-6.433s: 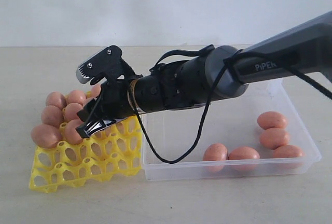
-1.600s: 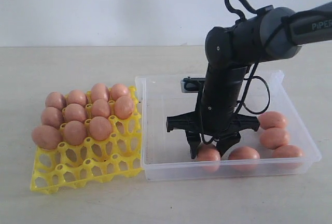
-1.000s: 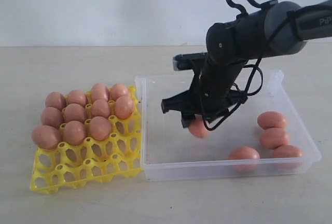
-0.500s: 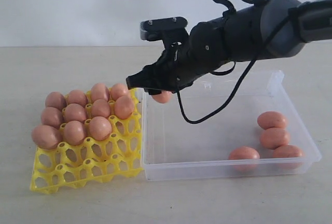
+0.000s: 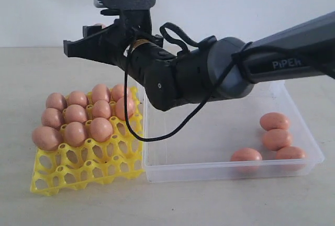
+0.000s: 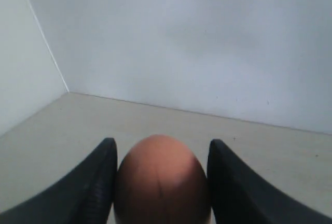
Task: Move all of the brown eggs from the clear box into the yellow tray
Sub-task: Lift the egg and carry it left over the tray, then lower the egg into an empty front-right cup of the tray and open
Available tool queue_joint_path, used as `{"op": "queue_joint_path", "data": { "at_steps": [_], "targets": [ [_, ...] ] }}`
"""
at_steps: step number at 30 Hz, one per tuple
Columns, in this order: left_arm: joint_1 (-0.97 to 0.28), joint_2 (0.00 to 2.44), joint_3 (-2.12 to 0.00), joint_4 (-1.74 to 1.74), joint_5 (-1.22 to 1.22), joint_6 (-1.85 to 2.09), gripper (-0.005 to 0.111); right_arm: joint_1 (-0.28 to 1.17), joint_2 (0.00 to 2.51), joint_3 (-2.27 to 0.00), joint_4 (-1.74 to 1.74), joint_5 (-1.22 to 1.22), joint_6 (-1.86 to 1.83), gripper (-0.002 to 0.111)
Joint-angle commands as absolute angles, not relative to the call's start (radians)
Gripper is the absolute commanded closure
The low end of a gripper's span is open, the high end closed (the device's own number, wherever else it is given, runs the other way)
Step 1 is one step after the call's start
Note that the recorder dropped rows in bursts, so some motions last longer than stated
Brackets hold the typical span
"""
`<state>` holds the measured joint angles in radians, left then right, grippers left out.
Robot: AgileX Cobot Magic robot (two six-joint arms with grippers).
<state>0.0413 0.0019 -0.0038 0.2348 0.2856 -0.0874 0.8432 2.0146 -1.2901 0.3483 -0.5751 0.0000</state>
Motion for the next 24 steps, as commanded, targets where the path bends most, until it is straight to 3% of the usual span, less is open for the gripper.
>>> {"op": "queue_joint_path", "data": {
  "at_steps": [1,4,7,9,12,17,24],
  "targets": [
    [0.036,0.000,0.000,0.233,0.284,-0.089,0.085,0.799,2.007,-1.289,-0.107,-0.549,0.450,0.109],
    [0.036,0.000,0.000,0.233,0.284,-0.089,0.085,0.709,2.011,-1.289,-0.659,-0.733,1.050,0.109],
    [0.036,0.000,0.000,0.233,0.284,-0.089,0.085,0.600,2.029,-1.289,-0.931,-1.062,1.281,0.109],
    [0.036,0.000,0.000,0.233,0.284,-0.089,0.085,0.538,2.032,-1.289,-1.031,-1.126,1.346,0.109],
    [0.036,0.000,0.000,0.233,0.284,-0.089,0.085,0.482,2.032,-1.289,-1.229,-1.133,1.425,0.109],
    [0.036,0.000,0.000,0.233,0.284,-0.089,0.085,0.506,2.034,-1.289,-1.569,-1.085,1.517,0.109],
    [0.036,0.000,0.000,0.233,0.284,-0.089,0.085,0.564,2.036,-1.289,-1.628,-0.726,1.397,0.109]
  ]
}}
